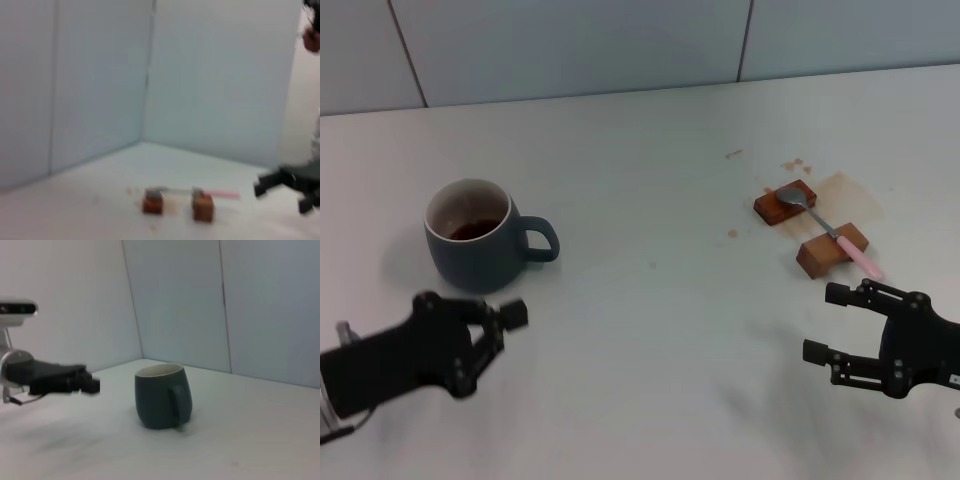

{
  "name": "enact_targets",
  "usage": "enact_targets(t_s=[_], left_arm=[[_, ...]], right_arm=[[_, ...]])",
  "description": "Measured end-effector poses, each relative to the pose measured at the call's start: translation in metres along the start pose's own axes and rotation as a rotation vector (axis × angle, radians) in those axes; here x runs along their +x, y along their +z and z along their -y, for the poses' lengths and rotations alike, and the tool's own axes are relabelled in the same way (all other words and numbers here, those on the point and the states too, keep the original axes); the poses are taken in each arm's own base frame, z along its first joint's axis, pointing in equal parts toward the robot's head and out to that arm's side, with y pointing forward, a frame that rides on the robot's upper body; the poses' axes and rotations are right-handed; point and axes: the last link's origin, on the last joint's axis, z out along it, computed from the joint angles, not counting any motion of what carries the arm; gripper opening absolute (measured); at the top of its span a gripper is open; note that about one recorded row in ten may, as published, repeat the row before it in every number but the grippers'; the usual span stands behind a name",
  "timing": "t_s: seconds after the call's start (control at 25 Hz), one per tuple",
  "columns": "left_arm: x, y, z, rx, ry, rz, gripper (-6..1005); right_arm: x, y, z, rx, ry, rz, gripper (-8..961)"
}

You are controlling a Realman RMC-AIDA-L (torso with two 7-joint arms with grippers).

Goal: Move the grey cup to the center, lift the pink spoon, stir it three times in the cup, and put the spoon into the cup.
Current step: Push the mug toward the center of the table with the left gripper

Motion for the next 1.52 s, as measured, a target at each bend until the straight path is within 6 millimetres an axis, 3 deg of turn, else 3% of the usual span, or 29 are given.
enact_targets(t_s=[0.08,0.16,0.32,0.44,0.64,1.04,1.4,1.52], left_arm=[[0.003,-0.001,0.002,0.018,0.004,-0.024,15],[0.014,-0.008,0.015,0.157,0.031,-0.146,-2],[0.012,-0.025,0.041,0.448,0.063,-0.23,-2],[0.0,-0.036,0.058,0.676,0.149,-0.184,-2],[-0.018,-0.028,0.067,0.852,0.355,-0.002,-2],[-0.033,0.007,0.055,0.838,0.635,0.201,-2],[-0.029,0.031,0.053,0.752,0.667,0.214,-1],[-0.029,0.031,0.053,0.752,0.667,0.214,-1]], right_arm=[[0.0,0.0,0.0,0.003,0.001,0.001,817],[-0.001,0.001,0.001,0.006,0.001,0.004,817],[-0.002,0.0,0.003,0.025,0.001,0.013,817],[-0.002,-0.001,0.004,0.029,0.001,0.016,817],[-0.003,-0.001,0.005,0.033,0.002,0.016,817],[-0.002,-0.001,0.007,0.04,0.002,0.009,817],[-0.002,-0.003,0.008,0.042,-0.003,0.006,817],[-0.002,-0.003,0.008,0.042,-0.004,0.005,817]])
